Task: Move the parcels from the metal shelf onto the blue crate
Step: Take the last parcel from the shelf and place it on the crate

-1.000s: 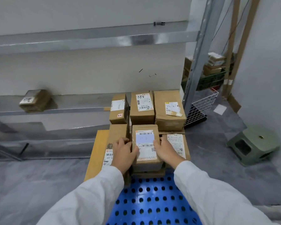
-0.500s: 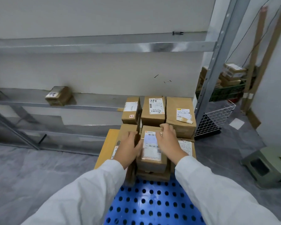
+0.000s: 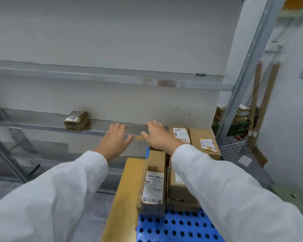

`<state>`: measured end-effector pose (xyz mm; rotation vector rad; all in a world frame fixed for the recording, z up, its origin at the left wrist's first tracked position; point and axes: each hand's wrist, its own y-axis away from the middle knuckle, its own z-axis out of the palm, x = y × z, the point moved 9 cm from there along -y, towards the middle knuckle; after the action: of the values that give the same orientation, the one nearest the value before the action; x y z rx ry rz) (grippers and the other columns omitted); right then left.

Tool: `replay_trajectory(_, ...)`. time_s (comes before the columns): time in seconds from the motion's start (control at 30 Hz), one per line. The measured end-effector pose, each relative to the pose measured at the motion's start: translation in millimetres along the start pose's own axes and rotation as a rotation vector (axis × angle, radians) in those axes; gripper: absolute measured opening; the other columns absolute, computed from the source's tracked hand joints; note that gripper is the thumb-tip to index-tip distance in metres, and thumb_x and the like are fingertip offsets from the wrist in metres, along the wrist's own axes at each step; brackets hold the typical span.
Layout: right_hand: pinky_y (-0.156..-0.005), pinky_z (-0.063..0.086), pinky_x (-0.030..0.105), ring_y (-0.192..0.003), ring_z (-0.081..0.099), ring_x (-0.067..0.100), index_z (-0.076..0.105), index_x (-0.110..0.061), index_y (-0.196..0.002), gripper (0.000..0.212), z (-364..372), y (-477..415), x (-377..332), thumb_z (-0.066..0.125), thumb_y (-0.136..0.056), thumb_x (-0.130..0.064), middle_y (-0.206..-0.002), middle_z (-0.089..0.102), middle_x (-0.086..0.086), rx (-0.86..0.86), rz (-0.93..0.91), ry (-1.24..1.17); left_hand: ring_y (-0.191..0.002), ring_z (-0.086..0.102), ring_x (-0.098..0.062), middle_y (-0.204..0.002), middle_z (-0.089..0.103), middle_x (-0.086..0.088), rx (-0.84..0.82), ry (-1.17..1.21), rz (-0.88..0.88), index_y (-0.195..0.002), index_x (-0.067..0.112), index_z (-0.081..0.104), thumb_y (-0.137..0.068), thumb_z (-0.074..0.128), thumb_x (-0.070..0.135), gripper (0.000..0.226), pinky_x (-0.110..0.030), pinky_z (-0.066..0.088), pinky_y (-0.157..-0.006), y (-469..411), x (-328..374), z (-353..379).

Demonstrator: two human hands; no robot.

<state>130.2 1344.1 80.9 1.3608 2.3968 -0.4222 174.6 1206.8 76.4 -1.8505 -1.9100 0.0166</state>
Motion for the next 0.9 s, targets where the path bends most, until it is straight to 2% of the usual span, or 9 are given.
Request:
replay_trajectory(0.2,-0.109,0.033,0.04,-0.134,0.035,0.031,0.043,-0.003,-0.136,0.048,43,-9,-93,0.045,-0.099,-0.033,-0.14,0.043,0.016,-0.055,0.007,0.083,-0.123,0.041,-0.028,-0.127,0.052,-0.011,-0.009,-0.105,0.056,-0.133,0.004,0.05,-0.098,0.052,0.032,0.045,-0.031,0.031,-0.102,41,-78,-52)
replay_trajectory(0.3,-0.108,0.034,0.04,-0.131,0.037,0.031,0.044,-0.003,-0.134,0.046,72,-14,-142,0.046,-0.099,-0.033,-0.137,0.045,0.015,-0.064,-0.012,0.09,-0.121,0.042,-0.027,-0.125,0.052,-0.01,-0.005,-0.118,0.036,-0.131,0.005,0.05,-0.098,0.051,0.033,0.043,-0.033,0.034,-0.099,62,-126,-73)
replay_trajectory(0.53,-0.106,0.037,0.043,-0.13,0.038,0.029,0.045,-0.007,-0.135,0.047,153,-28,-243,0.046,-0.097,-0.034,-0.138,0.045,0.012,-0.127,-0.058,0.106,-0.124,0.043,-0.027,-0.131,0.052,-0.012,-0.017,-0.135,-0.023,-0.137,0.002,0.047,-0.098,0.05,0.032,0.048,-0.032,0.033,-0.105,110,-235,-108)
replay_trajectory(0.9,-0.102,0.036,0.04,-0.13,0.038,0.03,0.045,-0.007,-0.134,0.045,216,-97,-311,0.044,-0.097,-0.032,-0.137,0.043,0.013,-0.173,-0.084,0.124,-0.122,0.042,-0.023,-0.13,0.053,-0.008,0.007,-0.124,-0.137,-0.135,0.007,0.048,-0.098,0.048,0.032,0.045,-0.03,0.034,-0.103,112,-350,-132)
